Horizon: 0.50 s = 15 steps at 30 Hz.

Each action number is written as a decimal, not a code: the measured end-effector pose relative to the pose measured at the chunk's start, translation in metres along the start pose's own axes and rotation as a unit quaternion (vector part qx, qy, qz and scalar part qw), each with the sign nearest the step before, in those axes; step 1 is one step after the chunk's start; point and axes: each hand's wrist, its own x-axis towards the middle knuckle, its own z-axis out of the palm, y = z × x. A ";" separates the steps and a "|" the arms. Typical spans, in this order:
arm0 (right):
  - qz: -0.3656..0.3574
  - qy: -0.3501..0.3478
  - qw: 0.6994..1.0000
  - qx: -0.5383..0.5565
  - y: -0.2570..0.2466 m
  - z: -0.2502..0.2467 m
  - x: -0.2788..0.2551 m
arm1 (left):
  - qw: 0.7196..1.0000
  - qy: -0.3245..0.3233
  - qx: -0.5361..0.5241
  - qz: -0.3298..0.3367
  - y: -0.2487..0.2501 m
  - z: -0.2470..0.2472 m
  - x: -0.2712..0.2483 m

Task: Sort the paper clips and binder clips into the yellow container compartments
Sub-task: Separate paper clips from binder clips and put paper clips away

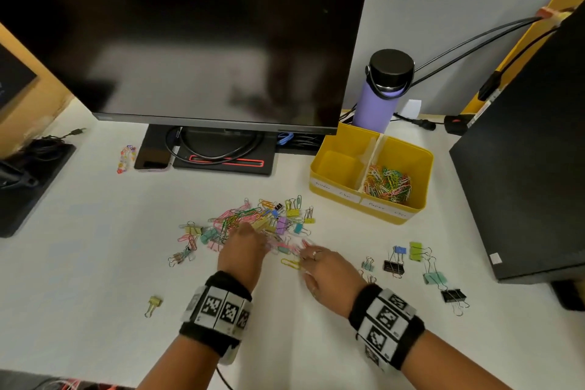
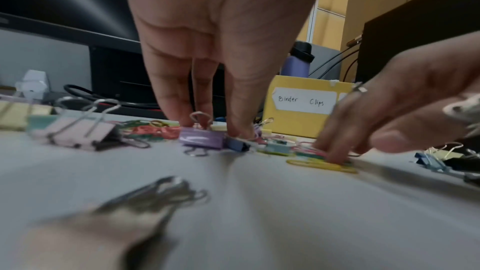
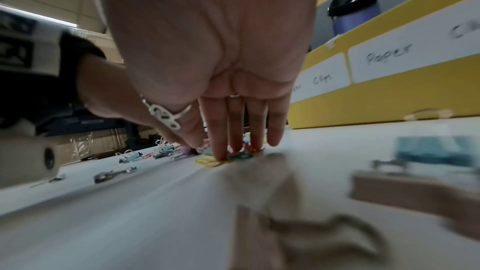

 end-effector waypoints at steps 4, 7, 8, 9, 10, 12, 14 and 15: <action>-0.024 0.041 0.999 -0.009 0.018 0.005 -0.024 | 1.000 0.007 -0.012 0.000 -0.025 0.004 -0.027; 0.024 0.034 0.996 0.078 0.022 -0.005 -0.027 | 1.000 0.003 -0.021 -0.014 -0.033 0.001 -0.046; 0.055 0.033 0.994 0.091 0.022 -0.008 -0.025 | 1.000 -0.001 -0.023 -0.017 -0.031 -0.001 -0.047; 0.089 0.028 0.991 0.094 0.019 -0.011 -0.020 | 1.000 0.007 -0.026 -0.016 -0.028 -0.004 -0.047; 0.123 0.018 0.988 0.093 0.016 -0.012 -0.015 | 0.999 0.019 -0.037 -0.009 -0.023 -0.006 -0.045; 0.163 -0.001 0.984 0.072 0.009 -0.012 -0.005 | 0.997 0.036 -0.061 0.027 -0.007 -0.008 -0.037; 0.165 0.009 0.984 0.060 0.005 -0.009 0.002 | 0.995 0.012 -0.069 0.073 0.012 -0.002 -0.026; 0.163 0.018 0.985 0.055 0.003 -0.010 0.003 | 0.995 -0.020 -0.065 0.078 0.021 0.002 -0.021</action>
